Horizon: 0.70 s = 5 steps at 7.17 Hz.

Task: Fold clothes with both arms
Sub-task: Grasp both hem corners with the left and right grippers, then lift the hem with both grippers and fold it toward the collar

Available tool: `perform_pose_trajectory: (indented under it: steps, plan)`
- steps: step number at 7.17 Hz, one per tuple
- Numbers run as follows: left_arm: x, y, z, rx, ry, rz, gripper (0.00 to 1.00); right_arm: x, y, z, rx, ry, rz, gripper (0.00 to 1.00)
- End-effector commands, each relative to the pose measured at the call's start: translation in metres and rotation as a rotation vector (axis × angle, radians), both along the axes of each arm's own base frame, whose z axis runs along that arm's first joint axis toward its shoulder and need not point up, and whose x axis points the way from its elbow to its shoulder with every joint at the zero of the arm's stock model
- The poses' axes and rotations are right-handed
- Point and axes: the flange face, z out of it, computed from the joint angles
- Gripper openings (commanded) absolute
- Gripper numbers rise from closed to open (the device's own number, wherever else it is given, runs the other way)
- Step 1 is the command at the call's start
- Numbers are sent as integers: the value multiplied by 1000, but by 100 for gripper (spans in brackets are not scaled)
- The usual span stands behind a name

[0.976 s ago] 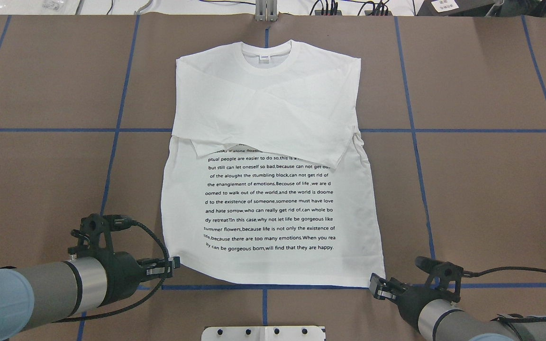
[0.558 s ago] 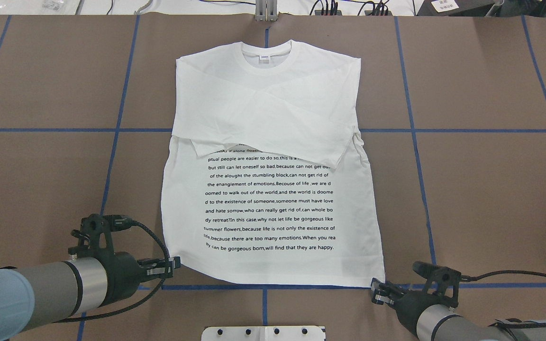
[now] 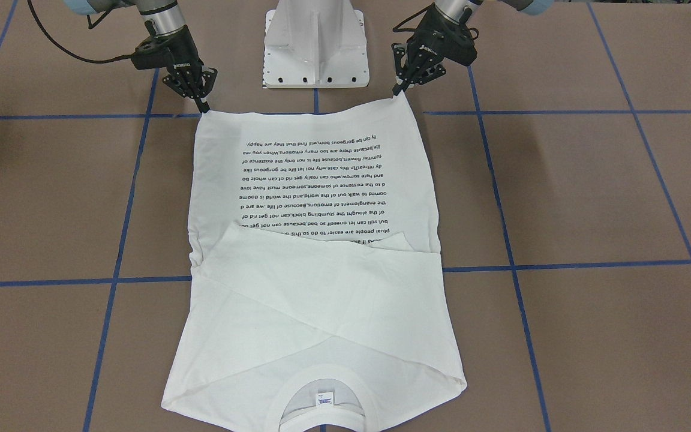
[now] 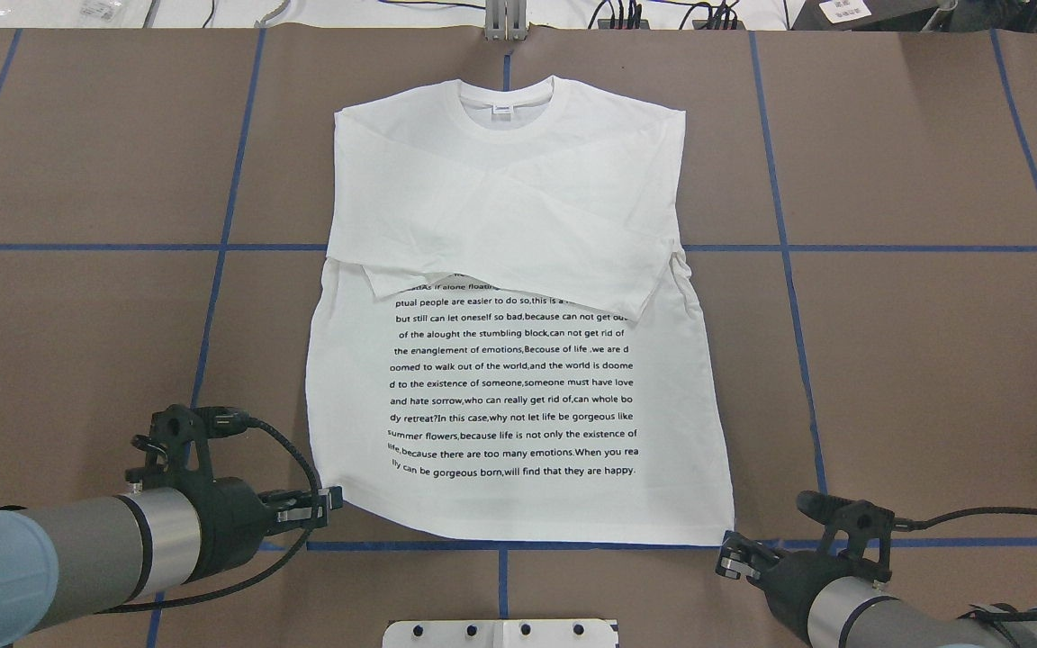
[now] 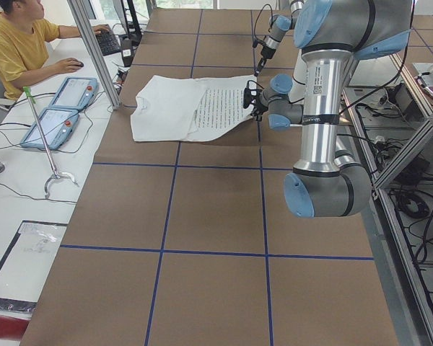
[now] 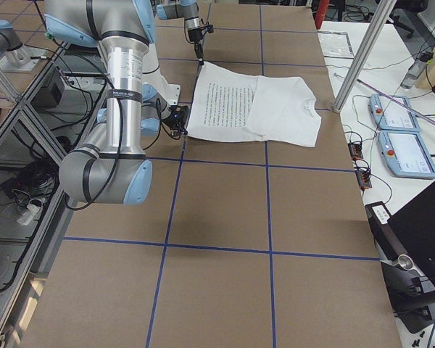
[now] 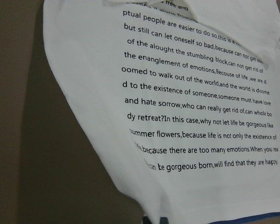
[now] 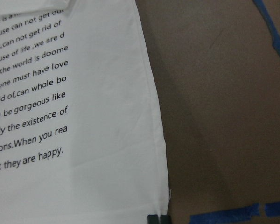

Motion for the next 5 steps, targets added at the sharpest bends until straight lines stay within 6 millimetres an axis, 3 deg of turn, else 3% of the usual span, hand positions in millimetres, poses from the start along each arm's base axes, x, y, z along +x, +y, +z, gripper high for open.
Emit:
perform_pose_trajectory:
  steps: [1, 2, 3, 4, 5]
  plan:
    - [-48, 10, -23, 0, 8, 15, 0, 69, 2, -79, -55, 19, -72, 0]
    - [-90, 20, -58, -7, 24, 53, 0, 108, -1, -117, -88, 20, -97, 0]
    - [-127, 31, -90, -32, 12, 119, 0, 134, -12, -140, -130, 4, -100, 0]
    - [-135, 30, -102, -29, -4, 133, 0, 144, -32, -147, -168, 3, -69, 0]
    - [-128, 20, -110, 24, 0, 126, 0, 153, -52, -156, -184, 15, -56, 0]
